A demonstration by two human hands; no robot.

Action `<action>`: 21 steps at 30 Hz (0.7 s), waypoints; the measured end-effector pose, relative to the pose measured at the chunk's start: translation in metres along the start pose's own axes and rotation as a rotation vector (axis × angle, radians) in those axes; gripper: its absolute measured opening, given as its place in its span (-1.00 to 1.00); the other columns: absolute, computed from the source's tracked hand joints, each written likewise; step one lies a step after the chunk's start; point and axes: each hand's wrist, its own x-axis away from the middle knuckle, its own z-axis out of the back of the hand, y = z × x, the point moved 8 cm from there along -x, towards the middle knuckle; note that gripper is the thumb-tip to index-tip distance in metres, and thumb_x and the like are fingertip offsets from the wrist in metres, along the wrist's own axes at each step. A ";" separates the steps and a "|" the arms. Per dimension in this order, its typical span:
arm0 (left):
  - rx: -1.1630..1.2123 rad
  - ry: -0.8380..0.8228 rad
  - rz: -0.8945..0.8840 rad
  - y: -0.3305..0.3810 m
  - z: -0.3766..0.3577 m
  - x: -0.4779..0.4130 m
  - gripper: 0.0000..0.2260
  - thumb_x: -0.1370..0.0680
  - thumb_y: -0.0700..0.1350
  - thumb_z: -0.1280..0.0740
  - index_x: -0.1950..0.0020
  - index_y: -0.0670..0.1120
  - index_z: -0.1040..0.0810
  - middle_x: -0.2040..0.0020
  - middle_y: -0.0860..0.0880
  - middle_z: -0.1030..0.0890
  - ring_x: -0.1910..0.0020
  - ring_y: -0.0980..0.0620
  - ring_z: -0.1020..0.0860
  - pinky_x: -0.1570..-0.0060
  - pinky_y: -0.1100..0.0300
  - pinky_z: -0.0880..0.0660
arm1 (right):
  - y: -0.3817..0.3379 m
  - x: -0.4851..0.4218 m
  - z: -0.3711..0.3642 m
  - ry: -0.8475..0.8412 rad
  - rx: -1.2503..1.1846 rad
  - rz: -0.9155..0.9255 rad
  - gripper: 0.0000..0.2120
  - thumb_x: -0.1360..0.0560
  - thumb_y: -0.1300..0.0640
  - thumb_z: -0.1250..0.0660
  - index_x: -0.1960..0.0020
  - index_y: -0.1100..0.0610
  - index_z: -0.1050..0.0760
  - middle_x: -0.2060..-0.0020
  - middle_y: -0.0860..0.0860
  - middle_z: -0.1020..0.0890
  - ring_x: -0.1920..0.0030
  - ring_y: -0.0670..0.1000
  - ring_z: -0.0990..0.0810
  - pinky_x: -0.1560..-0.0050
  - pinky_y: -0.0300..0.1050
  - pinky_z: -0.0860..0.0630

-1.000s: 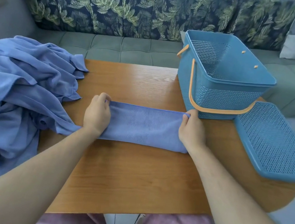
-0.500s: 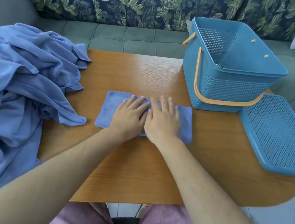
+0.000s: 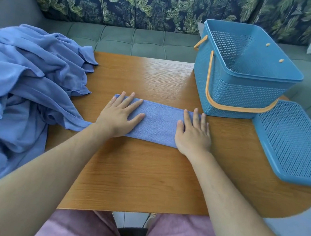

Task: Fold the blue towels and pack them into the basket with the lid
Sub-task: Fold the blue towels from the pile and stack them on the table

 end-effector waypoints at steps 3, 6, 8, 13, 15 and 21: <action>-0.126 0.064 -0.084 0.011 0.003 0.001 -0.44 -0.61 0.36 0.18 -0.61 0.29 0.06 -0.65 0.08 0.06 -0.63 -0.06 0.13 -0.57 -0.09 0.18 | -0.017 0.004 0.012 0.092 0.165 -0.008 -0.44 -0.69 -0.11 0.20 -0.66 -0.04 0.14 -0.64 0.07 0.18 -0.61 0.17 0.30 -0.57 0.18 0.30; -0.132 0.039 -0.193 0.021 0.002 0.002 -0.41 -0.57 0.31 0.27 -0.61 0.28 0.07 -0.65 0.12 0.06 -0.63 -0.05 0.14 -0.57 -0.10 0.16 | -0.076 0.023 0.017 0.158 0.070 0.118 -0.45 -0.70 -0.08 0.11 -0.65 -0.07 0.14 -0.64 0.04 0.15 -0.62 0.19 0.20 -0.58 0.17 0.22; -0.097 -0.025 -0.153 0.016 -0.002 0.001 -0.37 -0.52 0.34 0.31 -0.61 0.28 0.10 -0.65 0.12 0.08 -0.63 -0.03 0.15 -0.58 -0.08 0.15 | -0.110 0.035 0.005 0.067 -0.045 0.188 -0.47 -0.70 -0.09 0.09 -0.65 -0.08 0.06 -0.65 0.02 0.07 -0.62 0.18 0.07 -0.58 0.14 0.13; -0.134 0.086 -0.005 0.001 0.009 0.015 -0.40 -0.55 0.31 0.19 -0.59 0.27 -0.15 -0.60 0.10 -0.22 -0.53 -0.10 -0.24 -0.47 -0.03 -0.15 | -0.098 0.030 -0.013 0.068 0.065 0.223 -0.46 -0.70 -0.09 0.05 -0.64 0.03 -0.07 -0.65 0.06 0.02 -0.62 0.18 0.21 -0.59 0.15 0.25; -0.177 0.132 0.030 -0.003 0.016 0.032 -0.41 -0.57 0.28 0.14 -0.54 0.21 -0.31 -0.46 0.05 -0.42 -0.32 -0.12 -0.39 -0.28 -0.02 -0.28 | -0.087 0.029 0.002 0.154 0.116 0.215 -0.47 -0.69 -0.04 -0.03 -0.63 0.07 -0.14 -0.64 0.08 0.03 -0.61 0.20 0.25 -0.58 0.17 0.28; -0.131 0.353 -0.021 0.020 0.024 0.093 -0.55 -0.56 0.21 -0.10 -0.17 -0.04 -0.60 0.08 -0.06 -0.46 0.09 -0.14 -0.49 0.07 -0.01 -0.37 | -0.103 0.074 0.003 0.076 -0.074 0.507 -0.52 -0.68 -0.11 -0.08 -0.59 -0.12 -0.22 -0.64 -0.10 -0.05 -0.63 0.07 0.17 -0.59 0.10 0.21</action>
